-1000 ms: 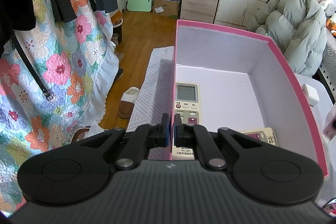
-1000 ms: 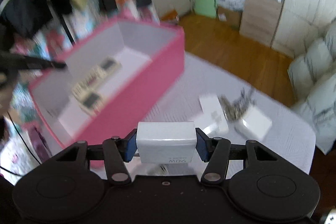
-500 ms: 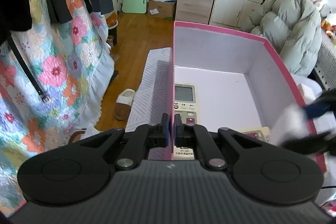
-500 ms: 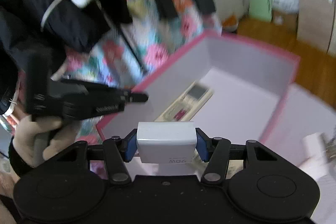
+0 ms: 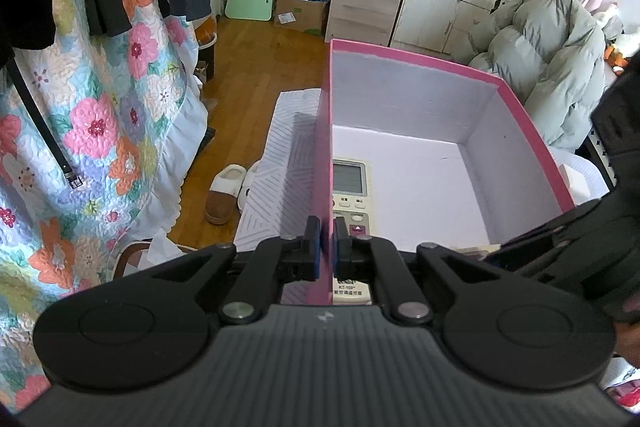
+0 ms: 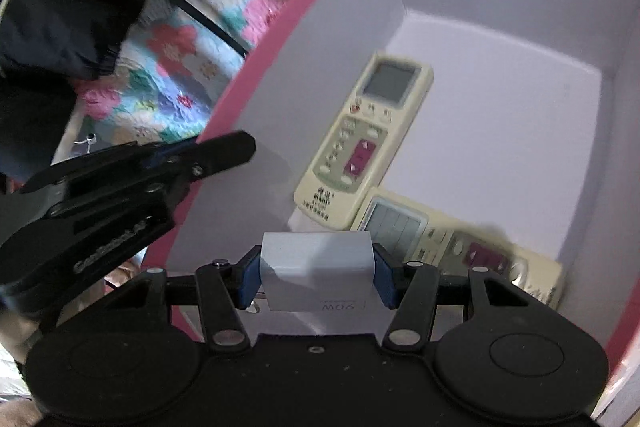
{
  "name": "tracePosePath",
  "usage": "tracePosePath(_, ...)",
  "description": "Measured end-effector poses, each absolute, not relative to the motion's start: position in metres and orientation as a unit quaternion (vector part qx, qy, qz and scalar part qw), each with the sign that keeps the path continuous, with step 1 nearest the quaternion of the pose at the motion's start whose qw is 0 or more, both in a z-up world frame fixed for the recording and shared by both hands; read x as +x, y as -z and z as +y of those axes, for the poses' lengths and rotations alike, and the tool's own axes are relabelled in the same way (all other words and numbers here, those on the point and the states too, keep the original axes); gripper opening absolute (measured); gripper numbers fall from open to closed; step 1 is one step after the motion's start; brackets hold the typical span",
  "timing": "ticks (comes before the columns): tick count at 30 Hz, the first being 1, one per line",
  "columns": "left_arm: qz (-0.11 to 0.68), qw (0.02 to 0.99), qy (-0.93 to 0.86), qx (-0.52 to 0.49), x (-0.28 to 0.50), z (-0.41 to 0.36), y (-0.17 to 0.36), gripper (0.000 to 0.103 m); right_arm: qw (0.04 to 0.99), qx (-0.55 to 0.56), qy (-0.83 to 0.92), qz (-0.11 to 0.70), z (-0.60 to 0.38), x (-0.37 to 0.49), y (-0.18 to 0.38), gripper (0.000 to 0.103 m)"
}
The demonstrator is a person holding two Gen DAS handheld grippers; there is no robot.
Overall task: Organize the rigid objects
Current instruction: 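Carry the white charger with the right gripper into the box and release, then return the right gripper to the table and grasp the white power bank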
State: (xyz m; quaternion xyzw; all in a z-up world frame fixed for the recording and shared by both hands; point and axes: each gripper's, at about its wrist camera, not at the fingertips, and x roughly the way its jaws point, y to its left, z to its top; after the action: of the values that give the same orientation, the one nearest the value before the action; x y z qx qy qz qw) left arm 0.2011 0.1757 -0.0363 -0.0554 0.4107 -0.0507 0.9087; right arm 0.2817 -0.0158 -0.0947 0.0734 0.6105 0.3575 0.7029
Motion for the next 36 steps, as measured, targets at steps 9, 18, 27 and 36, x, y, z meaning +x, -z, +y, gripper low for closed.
tracePosePath(9, 0.410, 0.909, 0.047, -0.054, 0.201, 0.174, 0.035, 0.005, 0.658, 0.191, -0.353, 0.637, -0.045, 0.279, 0.101, 0.065)
tracePosePath(18, 0.410, 0.910, 0.043, -0.049, 0.201, 0.172, 0.035, 0.005, 0.749, 0.190, -0.381, 0.508, -0.147, 0.229, 0.025, 0.065)
tracePosePath(27, 0.409, 0.911, 0.035, -0.045, 0.201, 0.169, 0.035, 0.005, 0.823, 0.166, -0.243, 0.485, -0.242, 0.181, 0.053, 0.065)
tracePosePath(36, 0.414, 0.909, 0.030, -0.041, 0.202, 0.167, 0.034, 0.005, 0.807, 0.226, -0.214, 0.502, -0.251, 0.193, 0.122, 0.065)
